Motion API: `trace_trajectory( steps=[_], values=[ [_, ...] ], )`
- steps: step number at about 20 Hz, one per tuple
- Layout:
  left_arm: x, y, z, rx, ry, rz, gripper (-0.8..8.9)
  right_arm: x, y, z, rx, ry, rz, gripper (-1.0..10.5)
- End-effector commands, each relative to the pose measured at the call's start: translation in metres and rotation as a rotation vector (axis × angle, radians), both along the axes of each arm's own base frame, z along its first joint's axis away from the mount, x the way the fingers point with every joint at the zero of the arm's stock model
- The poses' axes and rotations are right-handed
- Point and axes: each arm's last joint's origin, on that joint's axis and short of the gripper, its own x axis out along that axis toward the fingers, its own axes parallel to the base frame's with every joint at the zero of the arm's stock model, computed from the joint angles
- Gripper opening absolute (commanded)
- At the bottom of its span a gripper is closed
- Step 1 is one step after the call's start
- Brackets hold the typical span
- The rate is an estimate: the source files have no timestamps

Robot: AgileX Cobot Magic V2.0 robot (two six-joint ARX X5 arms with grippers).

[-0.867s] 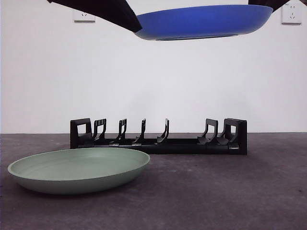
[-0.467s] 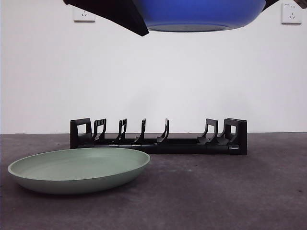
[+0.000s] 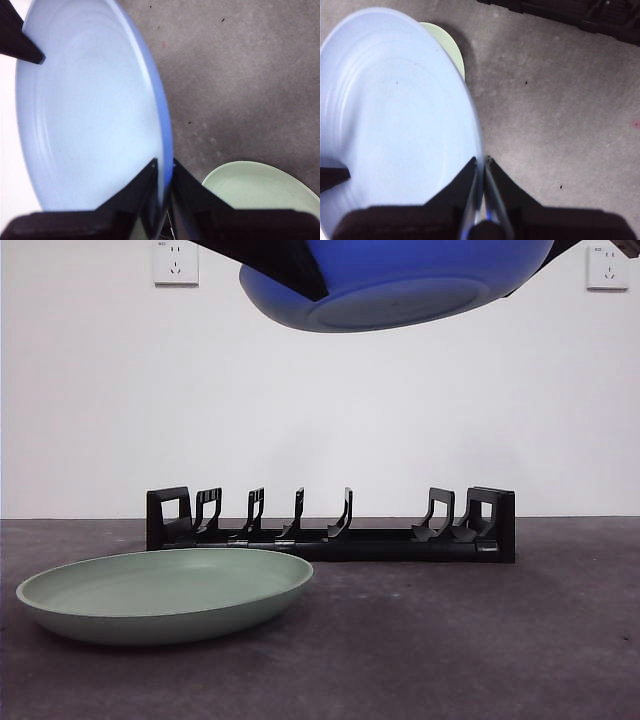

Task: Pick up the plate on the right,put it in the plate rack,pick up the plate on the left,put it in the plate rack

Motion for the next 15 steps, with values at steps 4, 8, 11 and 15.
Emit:
trace_trajectory(
  steps=[4, 8, 11, 15],
  values=[
    [-0.0035, 0.0003, -0.0034, 0.002, 0.057, 0.039, -0.08, 0.0016, 0.0000, -0.0010, -0.028, -0.013, -0.003, -0.1],
    [-0.0047, 0.0022, -0.0061, -0.008, 0.111, 0.081, -0.08, 0.0033, 0.0004, -0.0003, -0.025, -0.033, -0.005, 0.0],
    [-0.0056, 0.0037, -0.0082, -0.015, 0.155, 0.109, -0.08, 0.0038, 0.0006, -0.0001, -0.023, -0.038, -0.004, 0.1],
    [-0.0066, 0.0037, -0.0091, -0.060, 0.221, 0.131, -0.08, 0.0057, 0.0022, 0.0024, 0.021, -0.060, 0.009, 2.6]
  ],
)
